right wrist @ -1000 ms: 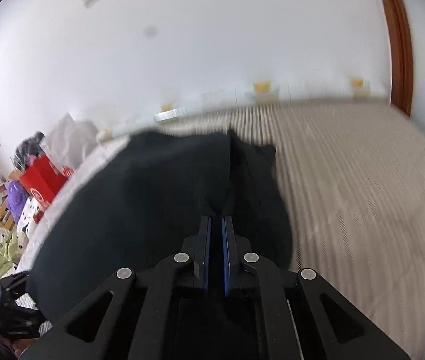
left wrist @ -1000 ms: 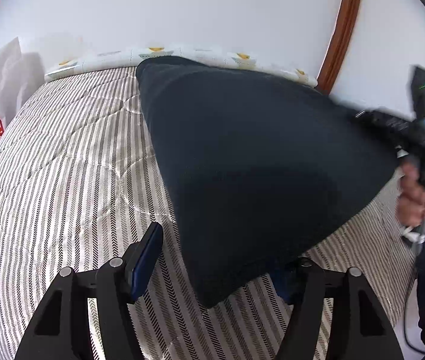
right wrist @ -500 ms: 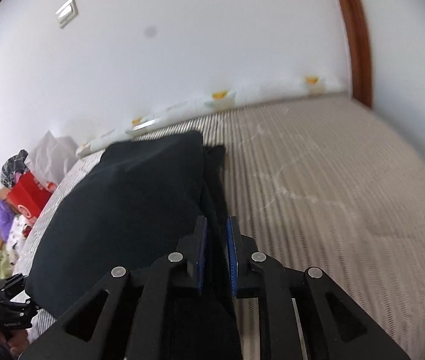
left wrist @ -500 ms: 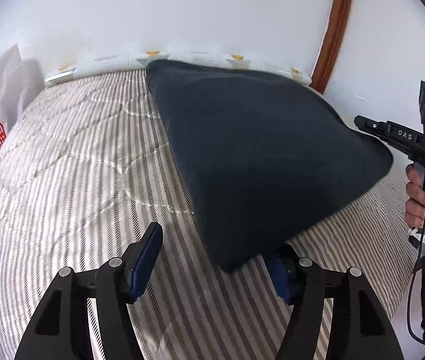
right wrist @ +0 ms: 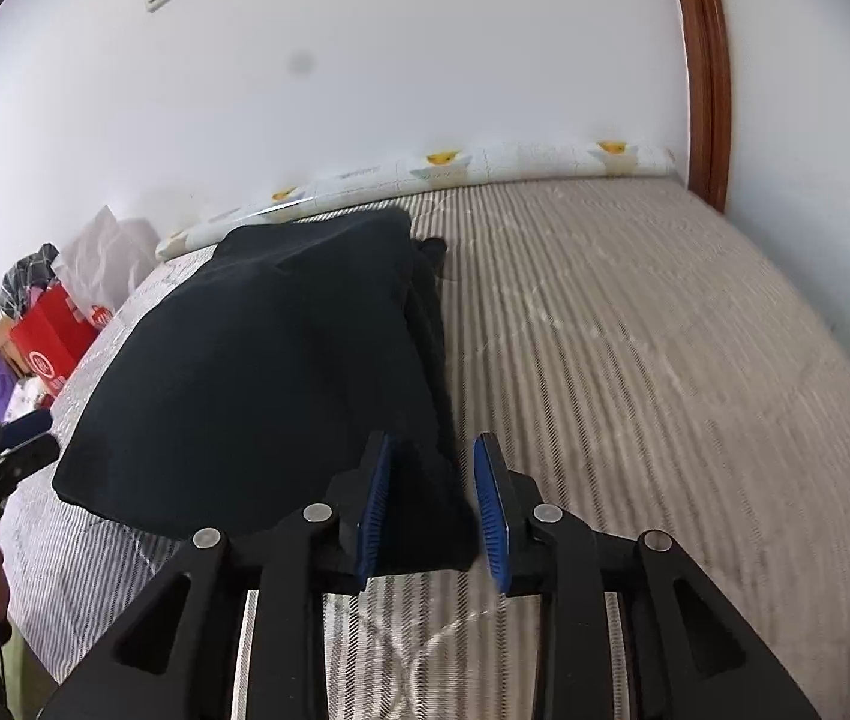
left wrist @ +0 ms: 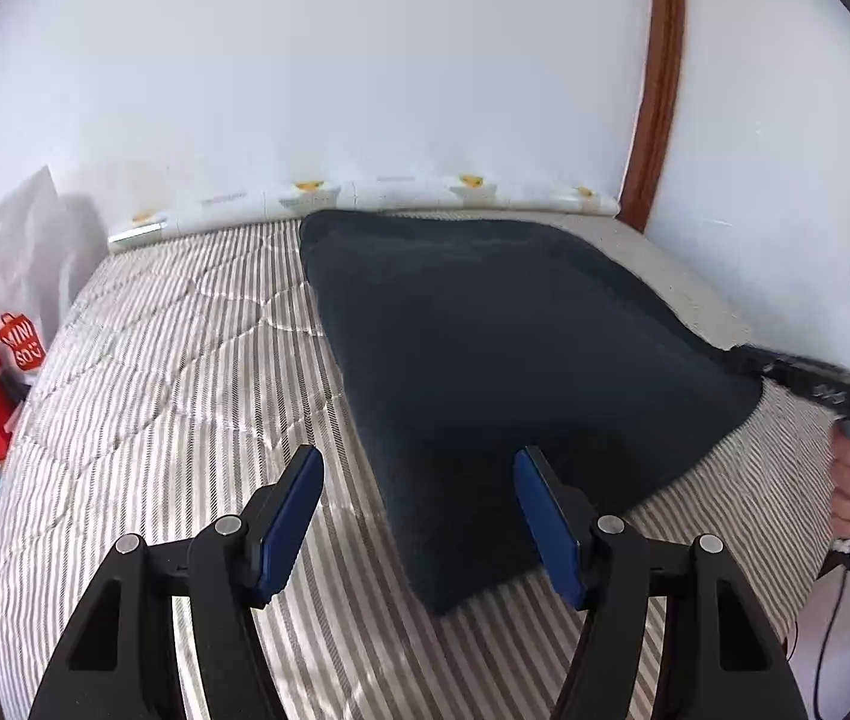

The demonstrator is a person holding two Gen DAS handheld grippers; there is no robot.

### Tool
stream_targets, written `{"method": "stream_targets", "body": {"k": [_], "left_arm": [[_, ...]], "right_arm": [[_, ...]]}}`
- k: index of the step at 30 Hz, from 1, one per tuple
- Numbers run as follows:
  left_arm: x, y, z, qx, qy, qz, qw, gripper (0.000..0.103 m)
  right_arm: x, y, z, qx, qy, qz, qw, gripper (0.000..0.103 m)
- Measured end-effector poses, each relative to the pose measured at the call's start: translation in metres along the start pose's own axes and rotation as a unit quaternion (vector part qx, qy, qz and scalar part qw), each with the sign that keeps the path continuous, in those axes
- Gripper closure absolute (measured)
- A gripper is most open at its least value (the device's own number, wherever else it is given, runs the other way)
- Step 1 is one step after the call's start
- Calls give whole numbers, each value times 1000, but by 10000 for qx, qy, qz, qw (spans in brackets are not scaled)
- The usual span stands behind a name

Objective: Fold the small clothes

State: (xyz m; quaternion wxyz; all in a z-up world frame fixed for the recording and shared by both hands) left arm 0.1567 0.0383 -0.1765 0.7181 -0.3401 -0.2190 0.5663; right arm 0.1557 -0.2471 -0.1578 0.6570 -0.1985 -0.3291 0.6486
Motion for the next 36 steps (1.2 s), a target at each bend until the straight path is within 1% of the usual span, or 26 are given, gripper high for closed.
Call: {"method": "stream_targets", "body": {"k": [2,5,9,11,12,13,14,16,17,19,21,23,24,25,26,27,28,29,33,34,35,36], "left_arm": [[4,4,-13,150,-52,18,9999,37],[6,17,-31,404,37,126,9991,36],[7,12,-27,437,202,254,9985,36],[11,6,-24,381,145,268,9988,36],[13,2,-24,370,98,254,9989,37],[14,0,-25,364,98,242,9990,37],[15,0,-25,366,106,235,9990,37],[18,-2,-26,387,93,261,9989,37],[21,-4,-26,381,108,296,9988,37],[26,-10,-25,329,123,334,9988,37],[30,-17,-24,258,134,349,9990,37],[34,-25,-25,220,169,383,9989,37],[35,-29,-27,203,204,407,9988,37],[36,-33,-29,191,233,427,9986,37],[37,-36,-31,185,268,446,9985,37],[37,-39,-35,203,309,466,9982,37],[37,-41,-38,235,358,489,9979,37],[36,-42,-41,267,389,502,9976,37],[33,-40,-59,501,389,434,9970,37],[33,-39,-62,513,393,426,9970,37],[33,-39,-64,500,416,420,9970,37],[33,-40,-65,488,433,405,9971,37]], "right_arm": [[-1,-8,3,16,73,87,9999,69],[-1,-24,-1,-4,134,160,9998,68],[5,-34,-21,141,-105,-13,9998,68],[12,-37,-34,171,-245,-60,9995,68],[15,-38,-41,199,-287,-82,9994,70],[18,-38,-49,253,-333,-119,9991,82],[21,-38,-55,299,-418,-132,9986,100],[22,-38,-62,391,-562,-109,9976,100],[17,-40,-60,318,-542,-181,9979,100],[4,-44,-52,231,-744,-443,9960,100],[2,-44,-51,296,-807,-507,9950,100],[7,-47,-52,432,-690,-336,9961,98],[9,-52,-52,444,-568,-252,9971,96],[11,-61,-53,389,-495,-185,9978,92],[13,-67,-54,380,-534,-168,9977,80],[17,-76,-60,397,-629,-189,9970,71],[17,-82,-65,423,-648,-228,9967,55],[18,-88,-73,465,-647,-278,9964,49],[19,-108,-118,814,-658,-491,9933,49],[18,-110,-128,918,-594,-521,9926,52],[19,-111,-138,1023,-571,-564,9915,66],[21,-113,-145,1078,-675,-618,9899,79]]}}
Point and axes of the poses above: each gripper's, at about its wrist camera, not at the fingertips, and z roughly against the way its jaws point, x to its left, y to its underside, the point moved 9 cm from there along -z, roughly the way its jaws point, and after that the axes turned 1 degree about z, right-handed, at the moved point
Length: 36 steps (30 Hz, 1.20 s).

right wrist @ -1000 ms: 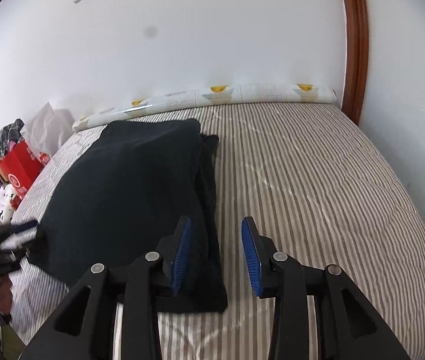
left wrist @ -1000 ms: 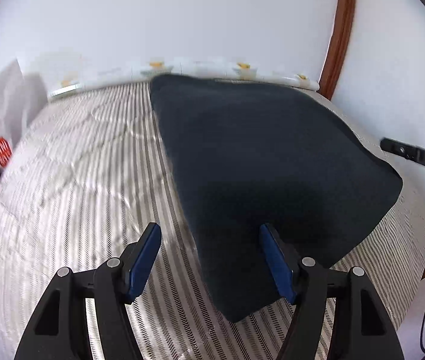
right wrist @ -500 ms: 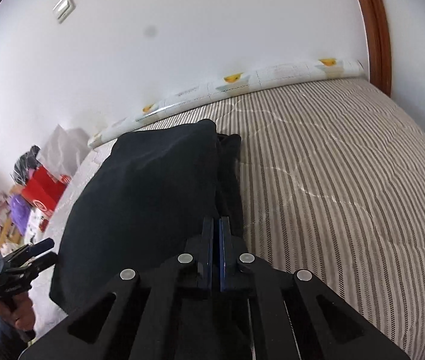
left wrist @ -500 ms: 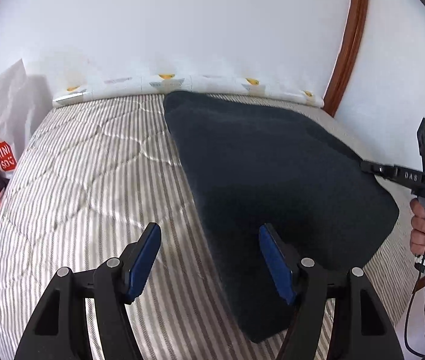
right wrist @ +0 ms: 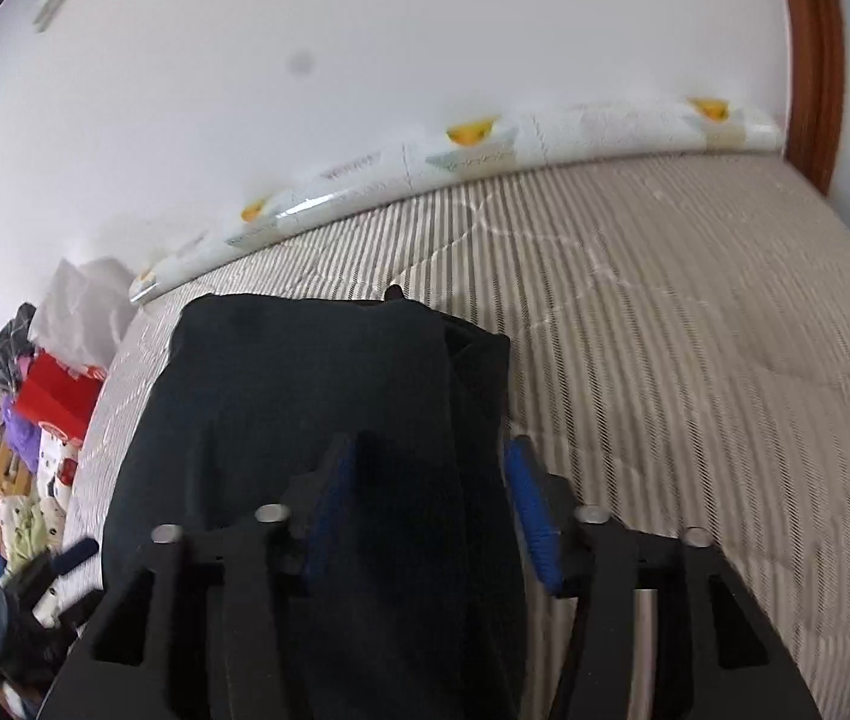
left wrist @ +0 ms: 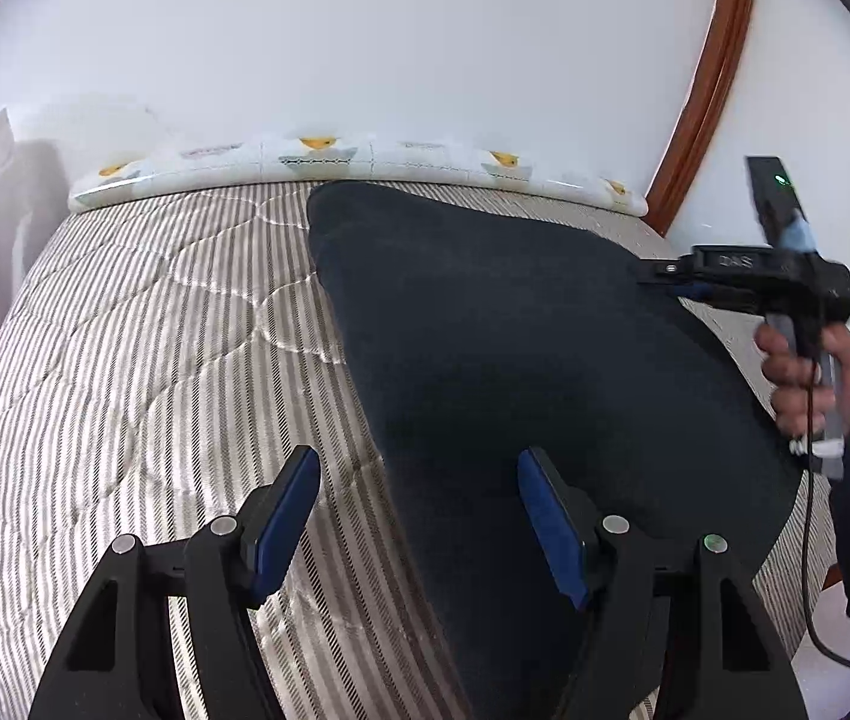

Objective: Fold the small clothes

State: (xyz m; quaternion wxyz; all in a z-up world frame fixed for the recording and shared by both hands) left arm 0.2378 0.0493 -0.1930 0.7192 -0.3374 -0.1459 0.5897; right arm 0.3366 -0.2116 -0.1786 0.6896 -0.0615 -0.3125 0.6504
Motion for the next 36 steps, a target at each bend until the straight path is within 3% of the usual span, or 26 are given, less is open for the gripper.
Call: {"method": "stream_targets", "body": {"k": [1,6,9,12,14,15,17,18,19,20,22,24,27,30,33,36], "left_arm": [[1,-1,-1,-7,-14,-13,10000,37],[6,-7,1,-44,-11,-20,10000,37],[9,-11,0,-63,-77,-85,9999,37],[13,-14,2,-129,-125,-73,9998,37],[14,-15,0,-101,-64,1,9999,37],[14,-15,-1,-82,-36,24,10000,37],[14,-15,-5,-56,-12,49,10000,37],[14,-15,-6,-46,-5,37,10000,37],[14,-14,-8,-34,-3,22,10000,37],[13,-14,-9,-16,-9,11,10000,36],[13,-15,-9,2,-14,-10,10000,36],[12,-16,-10,9,9,-7,10000,36],[9,-16,-11,44,20,-25,10000,36],[7,-14,-9,16,-4,-31,10000,36],[7,-9,-5,17,10,-22,10000,36],[4,-4,-1,11,32,-4,10000,36]], "right_arm": [[5,-3,-5,65,-224,-25,9997,94],[13,-16,20,-576,-408,340,9969,96],[8,-12,6,-320,-191,417,9984,96],[6,-15,-3,-147,-139,299,9993,89],[5,-21,-6,-174,-30,327,9993,68],[5,-25,-11,-140,-12,321,9994,63],[0,-31,-24,-24,-10,149,9999,61],[-1,-33,-32,76,-31,45,10000,63],[-1,-36,-39,153,-92,-46,9998,85],[0,-39,-41,129,-129,-63,9998,95],[11,-51,-28,-222,-341,213,9989,96],[16,-59,-15,-589,-261,553,9964,96],[10,-57,-30,-270,-128,443,9986,95],[1,-47,-29,-13,1,367,9993,89],[-14,-36,-1,-206,106,94,9997,63],[-22,-11,25,-224,83,-16,9997,60]]}}
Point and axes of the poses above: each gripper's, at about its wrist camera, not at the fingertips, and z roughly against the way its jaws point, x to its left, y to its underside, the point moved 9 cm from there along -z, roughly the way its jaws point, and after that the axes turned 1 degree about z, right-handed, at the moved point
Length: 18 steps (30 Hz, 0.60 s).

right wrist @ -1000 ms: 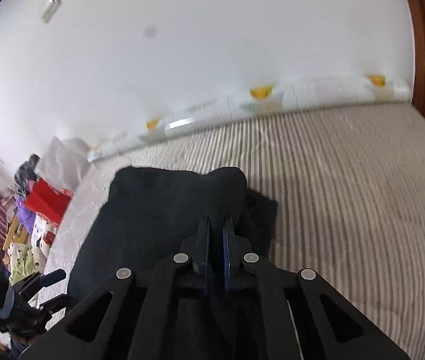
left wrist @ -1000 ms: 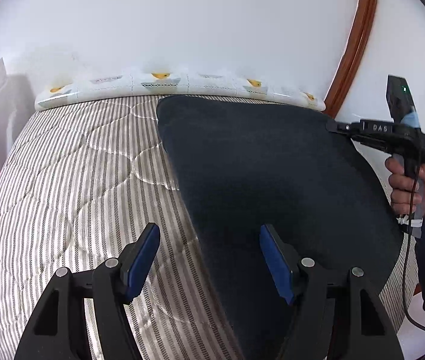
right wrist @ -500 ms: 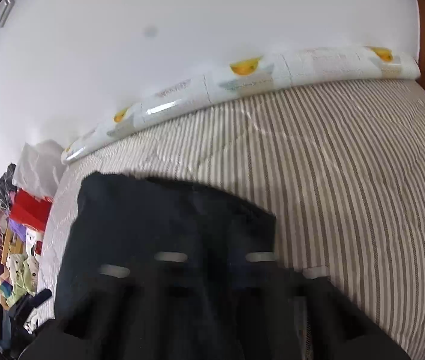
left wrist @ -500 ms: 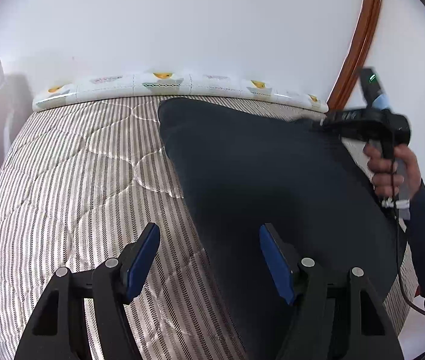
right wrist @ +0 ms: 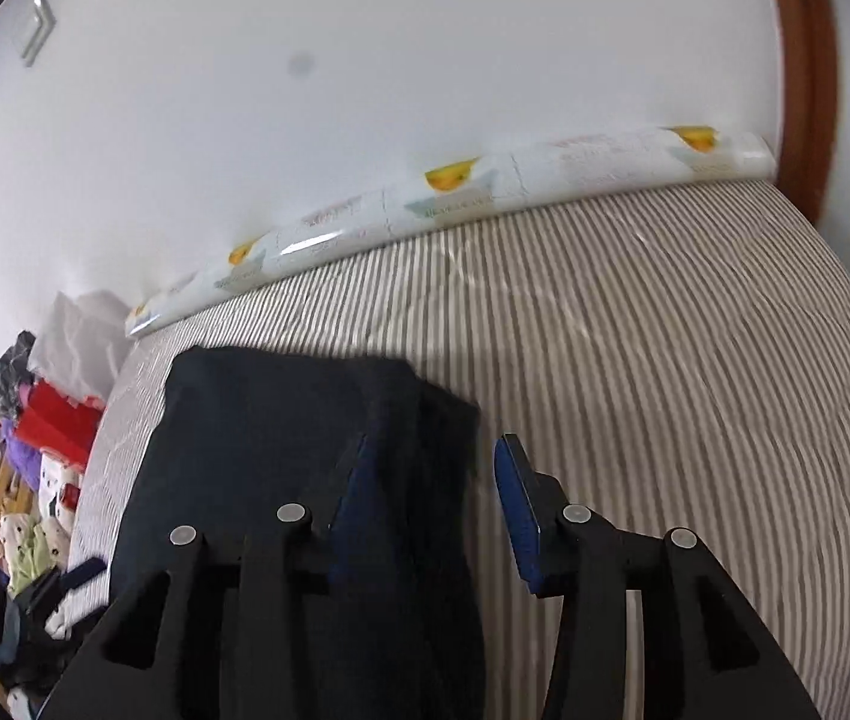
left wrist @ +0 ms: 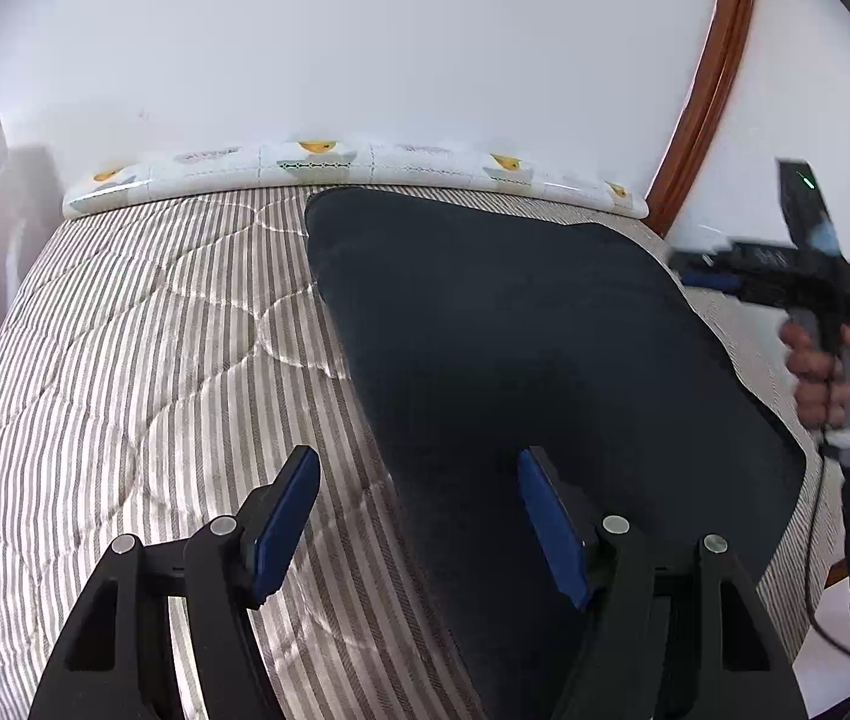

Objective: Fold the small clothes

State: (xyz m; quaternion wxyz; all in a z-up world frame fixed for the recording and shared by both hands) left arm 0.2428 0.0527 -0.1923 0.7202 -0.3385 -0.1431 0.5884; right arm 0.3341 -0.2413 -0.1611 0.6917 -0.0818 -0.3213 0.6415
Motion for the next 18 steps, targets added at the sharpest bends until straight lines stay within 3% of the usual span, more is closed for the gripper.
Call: {"method": "stream_targets", "body": {"k": [5,9,10,11,12,15,18], "left_arm": [[-1,9,9,-39,42,112,9999,36],[-1,14,12,-32,20,199,9998,36],[-1,15,12,-36,-11,204,9998,36],[0,16,12,-42,-59,213,9997,35],[0,16,13,-43,-97,219,9997,35],[1,17,14,-47,-209,235,9995,35],[-1,19,16,-63,-302,224,9993,35]], "right_arm": [[5,47,22,160,-320,-65,9993,59],[9,60,8,255,-580,-370,9973,60],[11,62,2,322,-695,-493,9958,72],[16,63,-1,369,-884,-506,9941,95],[18,62,-1,386,-977,-442,9935,95],[13,51,17,-92,-982,-322,9946,96],[12,57,15,7,-807,-250,9964,96]]}}
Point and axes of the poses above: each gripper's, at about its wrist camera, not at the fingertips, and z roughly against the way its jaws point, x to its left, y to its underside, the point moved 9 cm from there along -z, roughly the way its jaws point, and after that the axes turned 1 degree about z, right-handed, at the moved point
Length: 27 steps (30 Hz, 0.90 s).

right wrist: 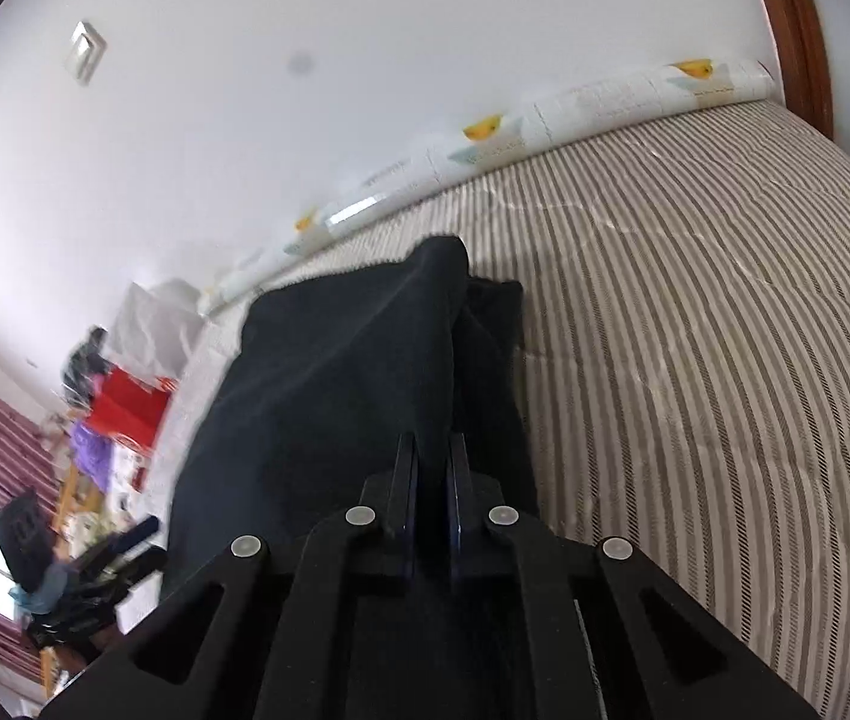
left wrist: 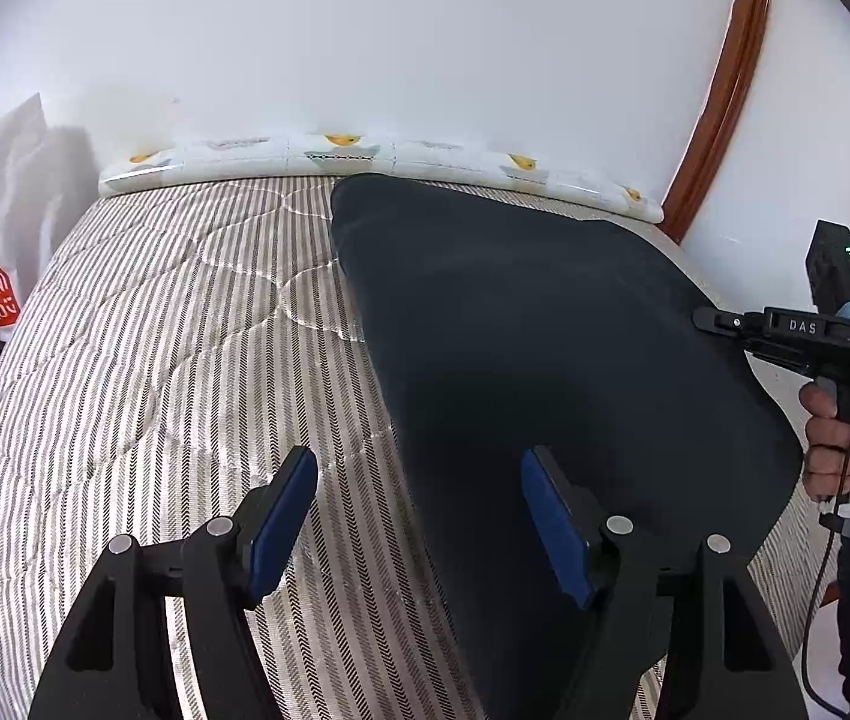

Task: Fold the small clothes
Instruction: 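Open the right gripper and release the folded sweatshirt on the bed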

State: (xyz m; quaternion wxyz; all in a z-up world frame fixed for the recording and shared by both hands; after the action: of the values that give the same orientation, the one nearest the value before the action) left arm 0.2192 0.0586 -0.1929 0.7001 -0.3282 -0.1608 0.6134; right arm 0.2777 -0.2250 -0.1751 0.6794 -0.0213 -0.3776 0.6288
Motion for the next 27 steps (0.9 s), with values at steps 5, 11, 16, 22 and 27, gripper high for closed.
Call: {"method": "stream_targets", "body": {"k": [5,11,16,22,27], "left_arm": [[0,2,4,38,-86,47,9999,35],[-4,12,11,67,-138,84,9998,35],[-12,31,17,200,-137,77,9997,35],[-20,51,35,241,-348,33,9991,35],[-29,57,60,181,-389,204,9989,35]], "right_arm": [[4,-2,11,-182,590,264,9977,92],[15,11,36,-336,923,678,9929,84],[31,43,43,-356,1136,1125,9865,71],[9,76,65,-271,1741,1091,9783,69],[3,95,89,-258,2035,998,9736,54]]}}
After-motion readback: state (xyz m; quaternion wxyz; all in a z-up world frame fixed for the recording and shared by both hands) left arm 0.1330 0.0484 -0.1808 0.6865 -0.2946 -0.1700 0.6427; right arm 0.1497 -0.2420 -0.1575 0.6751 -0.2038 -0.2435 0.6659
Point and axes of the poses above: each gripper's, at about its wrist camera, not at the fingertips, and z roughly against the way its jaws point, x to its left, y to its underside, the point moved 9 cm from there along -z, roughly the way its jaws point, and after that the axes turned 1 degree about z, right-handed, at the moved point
